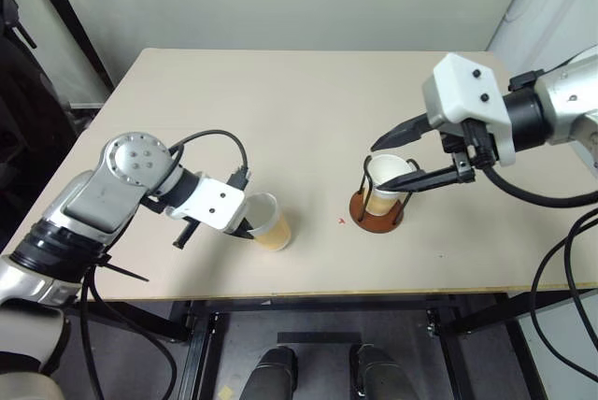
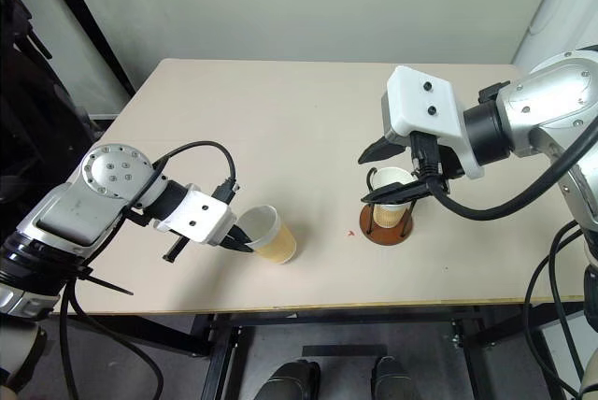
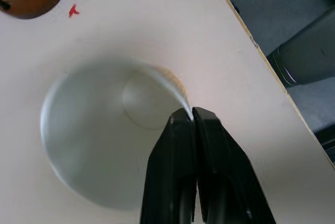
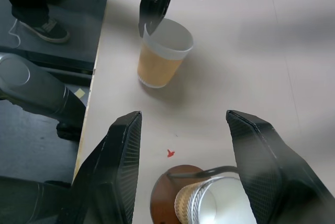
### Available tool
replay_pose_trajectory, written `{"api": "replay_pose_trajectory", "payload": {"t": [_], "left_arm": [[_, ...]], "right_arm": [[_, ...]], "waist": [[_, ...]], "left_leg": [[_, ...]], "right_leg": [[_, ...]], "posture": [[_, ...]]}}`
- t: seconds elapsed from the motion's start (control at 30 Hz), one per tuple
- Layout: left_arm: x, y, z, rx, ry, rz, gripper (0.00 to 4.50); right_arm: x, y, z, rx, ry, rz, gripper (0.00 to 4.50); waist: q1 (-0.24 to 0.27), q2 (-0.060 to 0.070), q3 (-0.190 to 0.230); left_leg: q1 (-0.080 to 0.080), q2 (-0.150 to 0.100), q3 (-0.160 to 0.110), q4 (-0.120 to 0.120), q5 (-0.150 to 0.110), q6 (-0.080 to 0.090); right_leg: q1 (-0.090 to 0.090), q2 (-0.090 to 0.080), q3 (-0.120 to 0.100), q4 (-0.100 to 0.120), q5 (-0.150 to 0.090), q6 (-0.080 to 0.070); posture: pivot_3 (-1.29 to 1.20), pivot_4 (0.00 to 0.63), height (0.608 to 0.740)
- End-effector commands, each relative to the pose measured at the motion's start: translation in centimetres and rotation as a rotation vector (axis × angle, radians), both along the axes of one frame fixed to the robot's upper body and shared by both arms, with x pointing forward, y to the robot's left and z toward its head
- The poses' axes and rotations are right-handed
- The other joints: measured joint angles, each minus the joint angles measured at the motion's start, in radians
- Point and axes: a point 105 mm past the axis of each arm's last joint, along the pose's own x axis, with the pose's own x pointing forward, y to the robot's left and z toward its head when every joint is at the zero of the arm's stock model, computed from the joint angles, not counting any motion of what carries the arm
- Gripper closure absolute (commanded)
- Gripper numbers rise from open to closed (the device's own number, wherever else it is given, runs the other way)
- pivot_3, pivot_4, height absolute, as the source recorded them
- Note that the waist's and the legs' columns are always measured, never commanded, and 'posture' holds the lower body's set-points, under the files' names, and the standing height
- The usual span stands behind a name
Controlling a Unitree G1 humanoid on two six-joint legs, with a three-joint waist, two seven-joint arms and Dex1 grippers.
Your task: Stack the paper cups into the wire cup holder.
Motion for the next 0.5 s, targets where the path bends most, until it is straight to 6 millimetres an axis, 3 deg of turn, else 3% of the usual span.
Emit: {"api": "replay_pose_trajectory", "payload": {"t": [0.03,0.2,0.5], "left_arm": [[-0.9,-0.5,1.8,-0.043,0.056,-0.004,4.47],[-0.5,-1.4,5.5,-0.149,0.078,0.043,4.47],[1.3,-4.3,14.2,-0.304,-0.023,-0.001,4.47]], "right_arm": [[-0.1,-0.5,0.8,0.000,-0.039,-0.008,1.85],[0.1,-1.0,0.9,-0.006,-0.044,-0.027,1.85],[1.9,-3.8,1.1,-0.021,-0.028,-0.143,1.85]], "waist": [[0.000,0.000,0.000],[0.005,0.000,0.000],[0.006,0.000,0.000]], "left_leg": [[0.000,0.000,0.000,0.000,0.000,0.000],[0.000,0.000,0.000,0.001,0.000,0.000],[-0.001,0.000,0.000,0.000,0.000,0.000]], "right_leg": [[0.000,0.000,0.000,0.000,0.000,0.000],[0.001,0.000,0.000,0.000,0.000,0.000],[0.001,-0.001,0.000,-0.003,0.000,0.000]], "posture": [[0.00,0.150,0.740],[0.00,0.150,0.740],[0.00,0.150,0.740]]}}
